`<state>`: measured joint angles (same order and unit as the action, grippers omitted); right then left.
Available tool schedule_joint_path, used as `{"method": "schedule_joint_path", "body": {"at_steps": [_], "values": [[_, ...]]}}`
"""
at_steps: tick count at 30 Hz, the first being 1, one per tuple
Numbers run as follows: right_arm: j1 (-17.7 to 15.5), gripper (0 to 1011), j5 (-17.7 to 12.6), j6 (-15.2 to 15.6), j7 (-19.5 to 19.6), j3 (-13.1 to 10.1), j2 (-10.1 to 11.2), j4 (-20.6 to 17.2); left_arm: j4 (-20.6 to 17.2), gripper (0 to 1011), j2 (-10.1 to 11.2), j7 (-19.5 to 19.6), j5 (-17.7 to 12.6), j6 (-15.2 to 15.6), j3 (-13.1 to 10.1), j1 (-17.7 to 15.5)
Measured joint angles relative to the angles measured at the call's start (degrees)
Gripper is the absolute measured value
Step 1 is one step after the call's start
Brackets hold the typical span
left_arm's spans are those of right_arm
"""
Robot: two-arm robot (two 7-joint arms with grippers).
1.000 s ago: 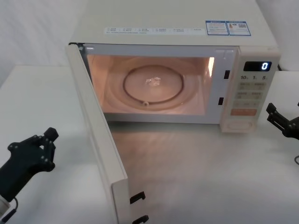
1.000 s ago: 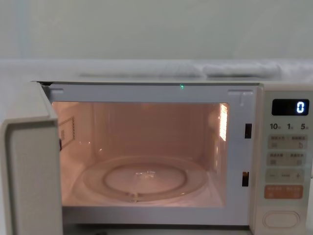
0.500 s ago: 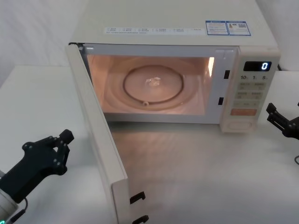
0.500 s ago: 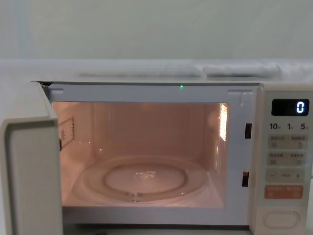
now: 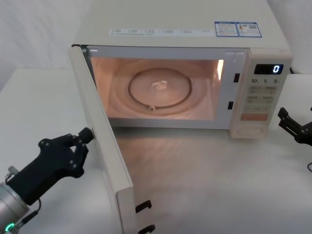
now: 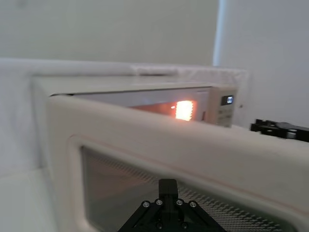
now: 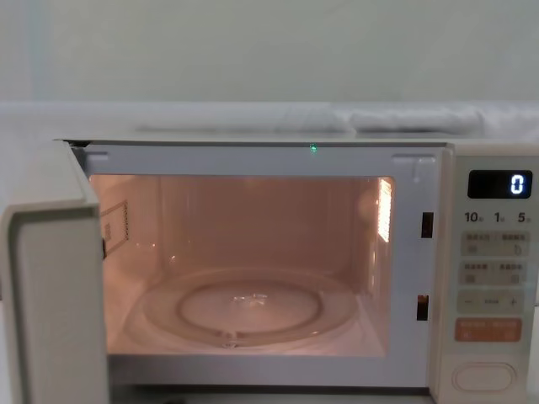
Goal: Press the button to open the microwave door with one hand; close the microwave door with the other hand.
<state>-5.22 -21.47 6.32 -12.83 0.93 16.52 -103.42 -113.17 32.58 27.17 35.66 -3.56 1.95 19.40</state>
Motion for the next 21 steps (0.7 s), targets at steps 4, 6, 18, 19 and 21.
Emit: {"method": "schedule_joint_path", "body": {"at_steps": [4,6,18,19,21], "values": [[0.0,1002,0.0,0.0,0.0,0.0,0.0,0.0,-0.9,0,1.3,1.0,-0.2,-0.7,-0.8,-0.2],[0.0,1002,0.0,0.0,0.0,0.0,0.0,0.0,-1.5,0,2.0,1.2,-0.4,-1.0,-1.2,-0.1],[0.0,1002,0.0,0.0,0.0,0.0,0.0,0.0,-1.8,0,4.0,1.8,-0.7,-1.7,-4.3,-2.1],[0.0,1002,0.0,0.0,0.0,0.0,0.0,0.0,-1.7,0,3.9,1.8,-0.7,-1.7,-4.5,-2.4],[0.0,1002,0.0,0.0,0.0,0.0,0.0,0.0,-0.8,0,3.3,1.2,-1.0,-1.6,-6.2,-3.9]]}}
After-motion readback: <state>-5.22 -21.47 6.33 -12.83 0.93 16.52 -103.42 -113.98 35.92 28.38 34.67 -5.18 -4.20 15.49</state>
